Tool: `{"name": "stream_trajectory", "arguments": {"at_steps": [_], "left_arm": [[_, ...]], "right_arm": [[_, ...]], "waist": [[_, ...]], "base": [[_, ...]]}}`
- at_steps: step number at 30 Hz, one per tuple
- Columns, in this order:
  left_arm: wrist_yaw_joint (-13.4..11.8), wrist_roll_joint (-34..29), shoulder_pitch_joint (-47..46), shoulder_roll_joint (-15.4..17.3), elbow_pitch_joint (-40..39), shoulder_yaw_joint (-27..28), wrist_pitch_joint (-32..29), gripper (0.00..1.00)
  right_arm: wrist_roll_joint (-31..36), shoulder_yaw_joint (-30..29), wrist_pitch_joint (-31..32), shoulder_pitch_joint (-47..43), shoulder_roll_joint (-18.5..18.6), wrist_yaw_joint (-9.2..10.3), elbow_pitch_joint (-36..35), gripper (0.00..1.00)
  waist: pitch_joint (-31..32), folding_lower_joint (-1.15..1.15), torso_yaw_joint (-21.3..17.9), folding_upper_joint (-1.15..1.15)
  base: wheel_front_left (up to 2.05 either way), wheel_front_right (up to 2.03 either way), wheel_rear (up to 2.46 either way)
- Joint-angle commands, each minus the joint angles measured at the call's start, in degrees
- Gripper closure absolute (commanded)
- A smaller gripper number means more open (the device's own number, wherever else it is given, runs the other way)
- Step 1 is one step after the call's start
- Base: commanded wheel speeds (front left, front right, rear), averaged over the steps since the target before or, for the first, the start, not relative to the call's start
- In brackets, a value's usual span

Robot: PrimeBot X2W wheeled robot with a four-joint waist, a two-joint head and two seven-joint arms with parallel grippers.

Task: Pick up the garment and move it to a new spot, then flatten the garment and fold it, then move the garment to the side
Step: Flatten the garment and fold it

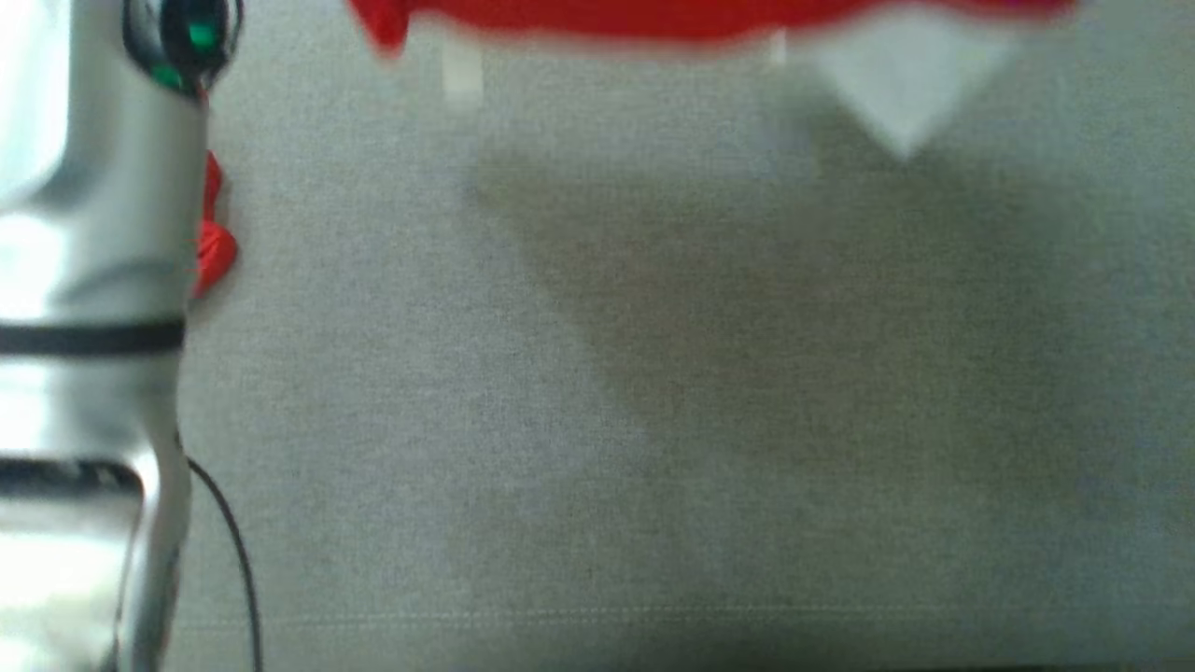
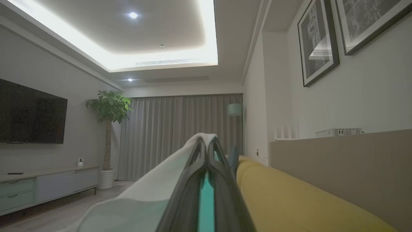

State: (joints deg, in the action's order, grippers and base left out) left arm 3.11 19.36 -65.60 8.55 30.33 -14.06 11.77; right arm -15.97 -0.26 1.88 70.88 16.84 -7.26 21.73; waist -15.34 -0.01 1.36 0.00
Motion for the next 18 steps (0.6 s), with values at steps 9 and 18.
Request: {"name": "stream_trajectory", "arguments": {"at_steps": [9, 18], "left_arm": [[1.29, -0.65, -7.47, -0.8, 25.02, 0.54, 2.97, 1.0], [2.84, 0.74, -3.77, -3.16, 31.07, 1.59, 3.2, 1.0]], "right_arm": [[-0.91, 9.56, -7.22, 5.64, -8.44, -0.23, 26.23, 1.0], [-5.63, 12.61, -13.35, 1.83, -11.24, -0.23, 37.56, 1.0]], "waist": [[-7.78, 0.01, -2.54, 0.0], [-12.66, 0.01, -1.79, 0.0]], "base": [[0.0, 0.0, 0.0], [0.0, 0.0, 0.0]]}}
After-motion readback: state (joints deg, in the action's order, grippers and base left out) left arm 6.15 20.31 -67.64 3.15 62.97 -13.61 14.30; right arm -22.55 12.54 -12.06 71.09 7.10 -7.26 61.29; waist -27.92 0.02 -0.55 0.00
